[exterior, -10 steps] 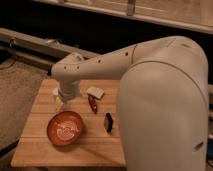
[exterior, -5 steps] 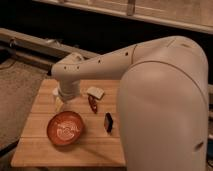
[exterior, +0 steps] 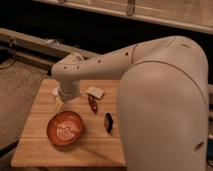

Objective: Place the ceramic cup over the eraser

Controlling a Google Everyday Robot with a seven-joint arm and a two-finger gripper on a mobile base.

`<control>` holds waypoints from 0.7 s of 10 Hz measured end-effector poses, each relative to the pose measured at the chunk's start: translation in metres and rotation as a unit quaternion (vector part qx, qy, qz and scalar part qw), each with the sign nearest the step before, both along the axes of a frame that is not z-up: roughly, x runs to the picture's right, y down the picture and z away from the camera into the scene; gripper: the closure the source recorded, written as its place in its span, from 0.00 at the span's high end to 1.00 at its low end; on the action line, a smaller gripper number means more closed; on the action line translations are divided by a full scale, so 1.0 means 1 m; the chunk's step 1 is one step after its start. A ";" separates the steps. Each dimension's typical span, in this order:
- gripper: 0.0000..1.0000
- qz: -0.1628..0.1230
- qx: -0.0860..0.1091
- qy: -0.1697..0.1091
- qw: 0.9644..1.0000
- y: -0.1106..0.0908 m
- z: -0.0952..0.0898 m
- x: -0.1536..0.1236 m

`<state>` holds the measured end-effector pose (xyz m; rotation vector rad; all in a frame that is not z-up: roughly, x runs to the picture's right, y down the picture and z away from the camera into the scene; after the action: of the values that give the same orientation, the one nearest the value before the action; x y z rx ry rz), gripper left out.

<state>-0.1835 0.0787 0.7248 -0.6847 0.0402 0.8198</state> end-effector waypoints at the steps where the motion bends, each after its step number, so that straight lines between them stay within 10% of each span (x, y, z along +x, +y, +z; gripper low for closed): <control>1: 0.80 -0.001 0.002 -0.001 1.000 -0.002 0.000 0.000; 7: 0.80 -0.057 0.023 -0.020 0.998 -0.044 0.046 -0.045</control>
<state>-0.2288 0.0348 0.7713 -0.6482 0.0245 0.6958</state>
